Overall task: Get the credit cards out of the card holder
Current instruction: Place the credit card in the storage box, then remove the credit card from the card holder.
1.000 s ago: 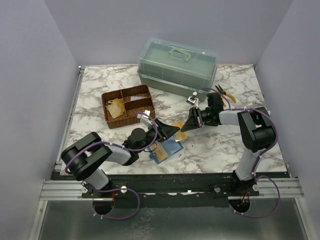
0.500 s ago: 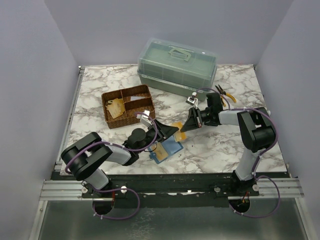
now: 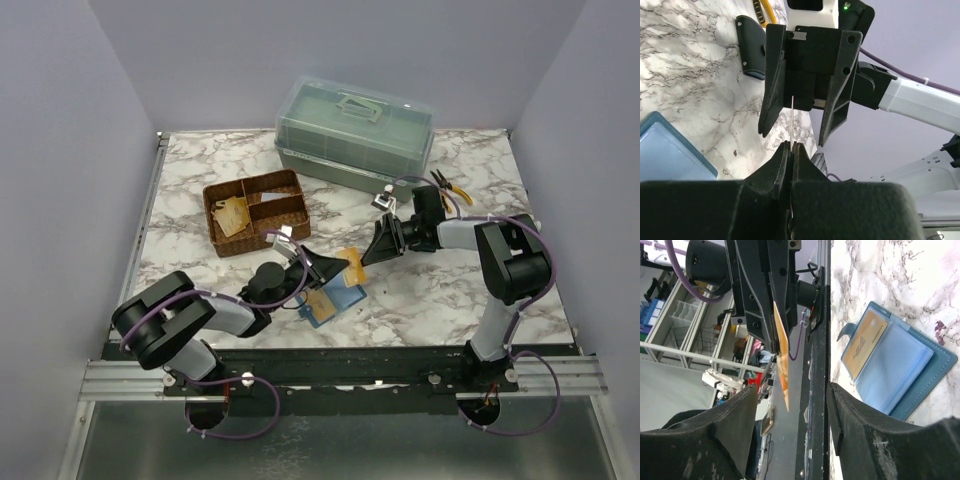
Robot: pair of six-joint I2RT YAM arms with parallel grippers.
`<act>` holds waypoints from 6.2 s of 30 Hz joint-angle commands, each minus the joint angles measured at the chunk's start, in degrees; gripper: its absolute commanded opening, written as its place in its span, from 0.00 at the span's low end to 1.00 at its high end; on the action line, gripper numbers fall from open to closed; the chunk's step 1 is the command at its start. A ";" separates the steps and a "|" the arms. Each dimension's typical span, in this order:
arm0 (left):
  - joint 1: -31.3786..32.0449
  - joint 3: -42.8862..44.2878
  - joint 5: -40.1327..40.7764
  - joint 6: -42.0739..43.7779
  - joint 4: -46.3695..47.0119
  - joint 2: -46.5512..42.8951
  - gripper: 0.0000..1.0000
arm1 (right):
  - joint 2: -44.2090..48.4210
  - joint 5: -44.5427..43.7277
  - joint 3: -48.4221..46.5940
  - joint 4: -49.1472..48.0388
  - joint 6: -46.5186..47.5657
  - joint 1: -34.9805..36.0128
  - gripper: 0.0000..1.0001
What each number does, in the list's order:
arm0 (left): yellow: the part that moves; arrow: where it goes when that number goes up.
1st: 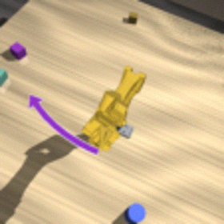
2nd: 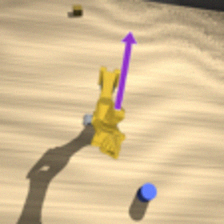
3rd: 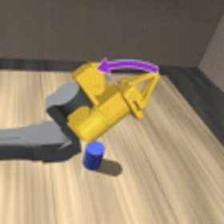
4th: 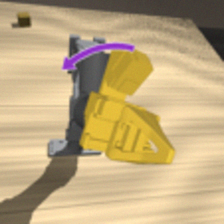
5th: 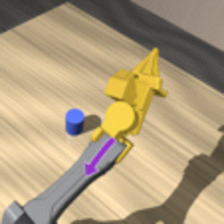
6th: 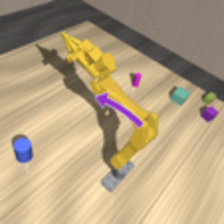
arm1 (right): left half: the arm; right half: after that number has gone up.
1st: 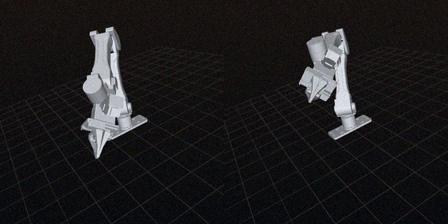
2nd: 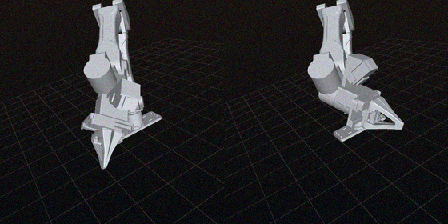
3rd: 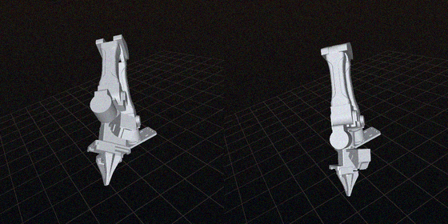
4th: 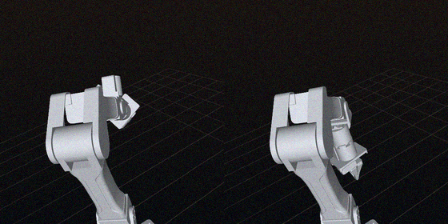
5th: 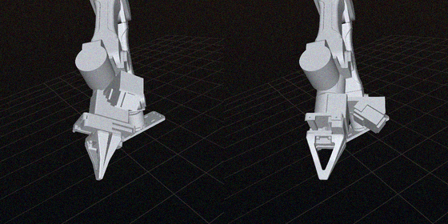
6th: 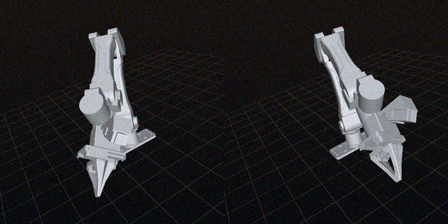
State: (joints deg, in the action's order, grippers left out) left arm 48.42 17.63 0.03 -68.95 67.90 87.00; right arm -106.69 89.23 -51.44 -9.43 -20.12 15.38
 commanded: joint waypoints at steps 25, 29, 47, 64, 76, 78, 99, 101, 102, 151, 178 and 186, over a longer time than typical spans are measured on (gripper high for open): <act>-54.20 20.45 -13.11 28.03 -75.71 -28.31 0.00 | 1.44 -0.07 -4.67 16.20 14.19 0.30 0.68; -57.07 25.41 -18.24 34.44 -73.86 -19.57 0.00 | 1.50 0.14 -4.59 16.20 14.22 0.35 0.68; -59.40 42.40 -21.78 39.50 -75.44 4.59 0.20 | 1.05 0.86 -4.82 16.58 14.49 0.31 0.67; -60.49 36.59 -22.97 33.59 -70.82 -9.20 0.99 | 1.22 0.49 -6.72 22.34 19.58 0.36 0.67; -61.44 17.50 -41.91 18.56 -59.89 -28.19 0.97 | 3.38 -2.85 -8.49 30.05 30.09 0.35 0.67; -58.94 15.33 -41.90 17.33 -60.27 -31.81 0.97 | 3.55 -3.11 -8.42 30.44 30.83 0.43 0.67; -17.19 7.24 -11.73 9.93 -61.47 -39.74 0.97 | 5.55 -6.52 -9.42 35.62 37.87 0.79 0.67; -14.13 7.33 -9.21 9.47 -61.21 -38.90 0.97 | 5.44 -6.61 -9.41 35.71 38.00 0.78 0.67; -12.90 7.35 -8.31 9.33 -61.01 -38.27 0.97 | 5.36 -6.61 -9.44 35.73 38.04 0.75 0.67; 10.34 2.14 10.49 0.77 -54.13 -29.88 0.97 | 5.76 -8.99 -3.93 23.07 26.51 5.60 0.66; 11.69 -7.52 19.86 -8.31 -52.72 -31.08 0.76 | -4.28 -21.15 -4.79 15.71 12.19 14.28 0.24; 11.70 -7.63 20.59 -8.83 -56.76 -34.03 0.75 | -6.00 -30.04 -4.52 14.47 8.05 14.51 0.24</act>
State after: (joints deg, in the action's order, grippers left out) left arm 59.77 10.72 18.52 -76.73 13.87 54.85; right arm -111.02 65.52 -55.07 6.72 -9.28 29.56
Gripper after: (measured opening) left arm 0.757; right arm 0.242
